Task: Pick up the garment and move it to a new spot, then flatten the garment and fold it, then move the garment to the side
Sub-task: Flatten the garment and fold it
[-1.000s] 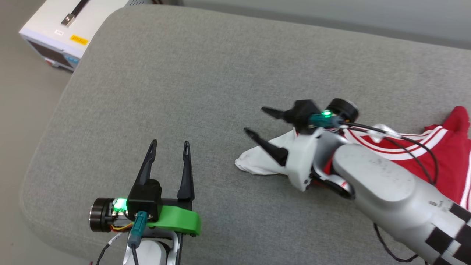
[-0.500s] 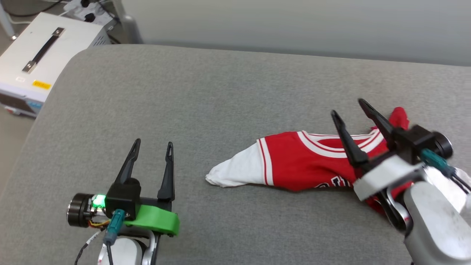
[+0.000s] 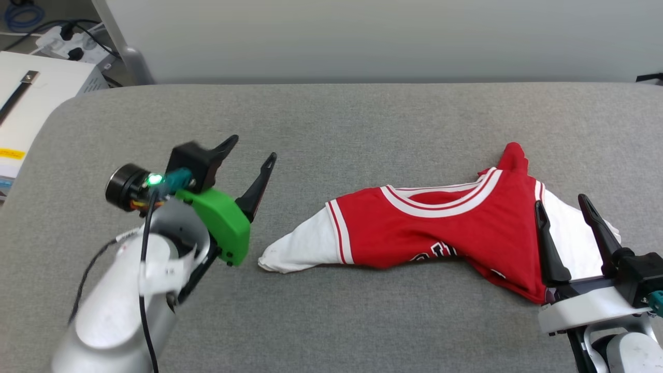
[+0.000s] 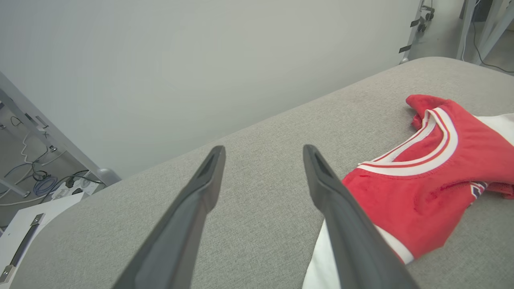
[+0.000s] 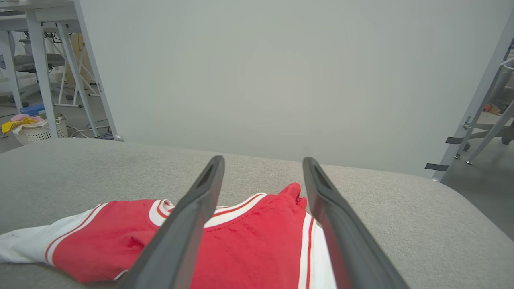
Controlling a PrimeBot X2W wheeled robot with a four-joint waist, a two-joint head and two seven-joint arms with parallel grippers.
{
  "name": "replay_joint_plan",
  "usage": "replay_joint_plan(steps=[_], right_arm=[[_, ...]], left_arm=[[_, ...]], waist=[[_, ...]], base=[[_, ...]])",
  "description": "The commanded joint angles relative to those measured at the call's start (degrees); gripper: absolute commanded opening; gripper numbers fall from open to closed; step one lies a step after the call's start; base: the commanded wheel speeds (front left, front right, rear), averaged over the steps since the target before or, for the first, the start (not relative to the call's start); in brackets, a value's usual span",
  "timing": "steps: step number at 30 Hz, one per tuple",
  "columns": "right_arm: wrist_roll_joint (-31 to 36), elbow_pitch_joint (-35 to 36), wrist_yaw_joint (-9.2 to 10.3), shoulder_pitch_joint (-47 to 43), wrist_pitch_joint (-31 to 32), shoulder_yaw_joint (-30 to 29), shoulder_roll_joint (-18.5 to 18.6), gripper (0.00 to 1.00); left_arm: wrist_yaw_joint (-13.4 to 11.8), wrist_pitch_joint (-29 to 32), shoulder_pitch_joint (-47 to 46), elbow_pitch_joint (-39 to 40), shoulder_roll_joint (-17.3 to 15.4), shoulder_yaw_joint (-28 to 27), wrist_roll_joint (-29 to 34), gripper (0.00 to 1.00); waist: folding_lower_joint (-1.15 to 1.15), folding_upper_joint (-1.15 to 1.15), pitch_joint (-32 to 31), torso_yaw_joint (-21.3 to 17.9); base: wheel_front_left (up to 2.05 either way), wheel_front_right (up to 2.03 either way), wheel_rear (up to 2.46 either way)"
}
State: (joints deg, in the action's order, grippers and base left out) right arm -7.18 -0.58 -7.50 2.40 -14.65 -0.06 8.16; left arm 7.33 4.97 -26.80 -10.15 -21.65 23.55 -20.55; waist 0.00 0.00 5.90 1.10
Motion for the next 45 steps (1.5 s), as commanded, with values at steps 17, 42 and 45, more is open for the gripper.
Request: replay_joint_plan(steps=[17, 42, 45], right_arm=[[1.9, 2.3, 0.01, 4.9, -0.2, -0.2, -0.6, 1.00], [2.4, 3.7, 0.01, 7.3, -0.3, -0.8, -1.2, 1.00], [2.2, 4.0, 0.01, 6.1, -0.3, -1.7, -1.6, 1.00]], left_arm=[[0.1, 37.6, -23.9, -2.5, -10.0, 27.3, -30.1, 1.00], [0.2, 25.0, -31.0, -11.5, -14.3, 48.4, -30.7, 0.00], [0.2, 21.5, -32.8, -9.2, -16.1, 48.2, -30.5, 0.00]], waist=[[0.00, 0.00, 10.4, -6.7], [0.00, 0.00, 13.2, -7.5], [0.00, 0.00, 12.2, -7.1]], base=[[0.00, 0.00, 0.00], [0.00, 0.00, 0.00], [0.00, 0.00, 0.00]])
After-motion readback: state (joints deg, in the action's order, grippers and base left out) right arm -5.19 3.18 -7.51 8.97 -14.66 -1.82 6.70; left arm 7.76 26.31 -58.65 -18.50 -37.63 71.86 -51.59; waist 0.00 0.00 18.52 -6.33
